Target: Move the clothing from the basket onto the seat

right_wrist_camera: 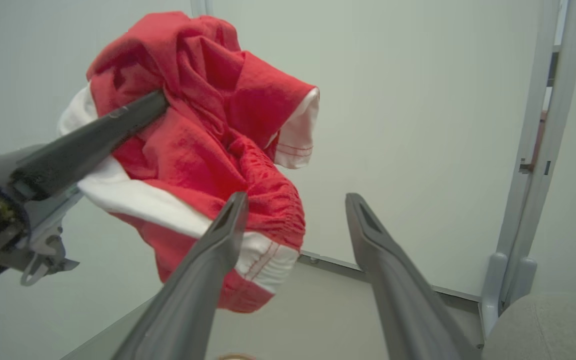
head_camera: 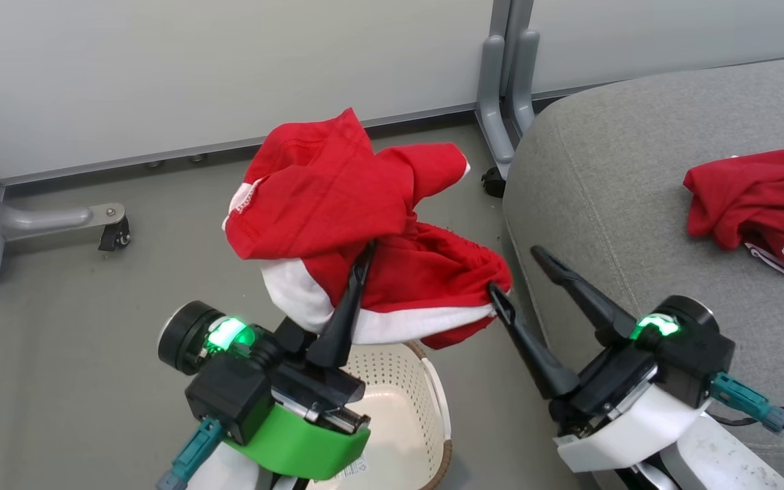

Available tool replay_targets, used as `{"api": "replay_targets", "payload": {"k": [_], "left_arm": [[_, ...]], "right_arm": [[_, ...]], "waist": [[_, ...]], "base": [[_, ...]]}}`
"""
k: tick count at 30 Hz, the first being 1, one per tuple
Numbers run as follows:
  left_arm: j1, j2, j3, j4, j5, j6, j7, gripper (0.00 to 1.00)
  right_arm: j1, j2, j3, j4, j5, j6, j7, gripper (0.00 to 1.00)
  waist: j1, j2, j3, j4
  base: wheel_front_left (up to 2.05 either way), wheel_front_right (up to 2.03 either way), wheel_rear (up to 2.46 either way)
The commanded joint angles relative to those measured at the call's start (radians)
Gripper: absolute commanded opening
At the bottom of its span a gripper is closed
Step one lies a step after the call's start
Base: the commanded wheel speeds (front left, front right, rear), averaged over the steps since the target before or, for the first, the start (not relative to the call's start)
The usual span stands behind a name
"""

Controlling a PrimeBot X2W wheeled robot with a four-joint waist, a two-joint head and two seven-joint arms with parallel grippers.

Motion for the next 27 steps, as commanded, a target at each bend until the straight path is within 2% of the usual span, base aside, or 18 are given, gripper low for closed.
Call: {"api": "replay_targets", "payload": {"k": [1,13,20,27], "left_arm": [[-0.020,0.008,-0.005,-0.008,0.016,-0.004,-0.003,0.00],[-0.053,0.023,-0.088,-0.036,0.039,-0.004,-0.003,0.00],[-0.048,0.022,-0.115,-0.040,0.040,-0.004,-0.003,0.00],[-0.044,0.029,-0.139,-0.020,0.030,-0.004,-0.003,0.00]], "right_arm": [[-0.020,-0.013,0.023,0.010,0.019,-0.002,-0.003,1.00],[-0.171,-0.109,0.271,0.092,0.131,-0.002,-0.003,1.00],[-0.258,-0.123,0.398,0.135,0.178,-0.002,-0.003,1.00],[-0.346,-0.109,0.506,0.157,0.184,-0.002,-0.003,1.00]], "waist": [[0.0000,-0.0001,0.002,0.003],[0.0000,-0.0001,0.004,0.025],[0.0000,-0.0001,0.001,0.036],[0.0000,-0.0001,-0.005,0.043]], "base": [[0.00,0.00,0.00],[0.00,0.00,0.00],[0.00,0.00,0.00],[0.00,0.00,0.00]]}}
